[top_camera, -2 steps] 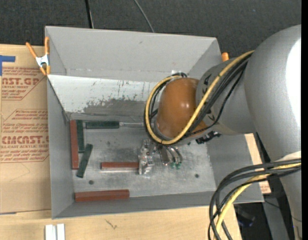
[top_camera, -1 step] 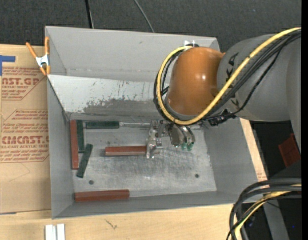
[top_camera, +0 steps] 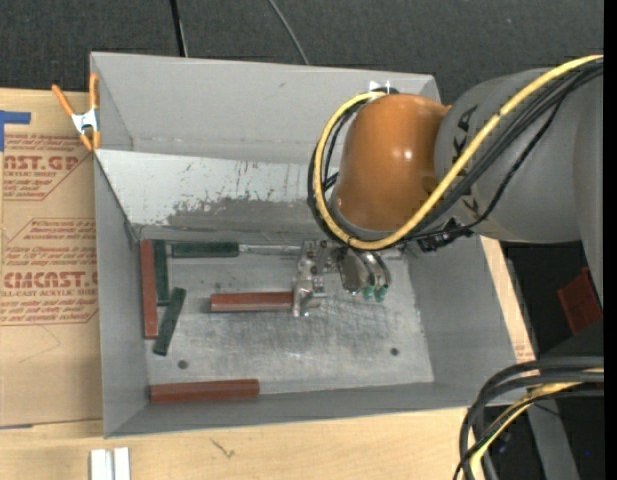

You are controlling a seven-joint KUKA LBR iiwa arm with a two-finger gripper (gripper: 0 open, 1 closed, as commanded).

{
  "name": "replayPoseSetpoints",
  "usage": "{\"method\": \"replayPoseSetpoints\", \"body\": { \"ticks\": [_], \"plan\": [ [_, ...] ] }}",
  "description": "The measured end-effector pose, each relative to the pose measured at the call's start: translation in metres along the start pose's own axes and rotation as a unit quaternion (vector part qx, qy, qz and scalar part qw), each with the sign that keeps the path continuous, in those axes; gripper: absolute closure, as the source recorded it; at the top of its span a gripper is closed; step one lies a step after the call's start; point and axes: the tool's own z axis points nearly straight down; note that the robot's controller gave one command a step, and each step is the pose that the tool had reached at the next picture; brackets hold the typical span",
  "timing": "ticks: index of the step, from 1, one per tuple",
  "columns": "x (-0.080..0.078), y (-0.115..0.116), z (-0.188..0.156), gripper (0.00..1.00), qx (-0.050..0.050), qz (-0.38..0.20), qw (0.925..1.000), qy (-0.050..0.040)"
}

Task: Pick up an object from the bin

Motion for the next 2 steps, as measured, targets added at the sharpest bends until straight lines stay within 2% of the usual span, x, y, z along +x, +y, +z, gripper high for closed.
{"method": "replayPoseSetpoints", "body": {
  "ticks": [1,2],
  "plan": [
    [-0.009,-0.004,0.040,1.00,0.000,-0.057,0.9984,-0.0018],
    [-0.039,-0.006,-0.074,1.00,0.000,0.083,0.9966,-0.0008]
  ]
}}
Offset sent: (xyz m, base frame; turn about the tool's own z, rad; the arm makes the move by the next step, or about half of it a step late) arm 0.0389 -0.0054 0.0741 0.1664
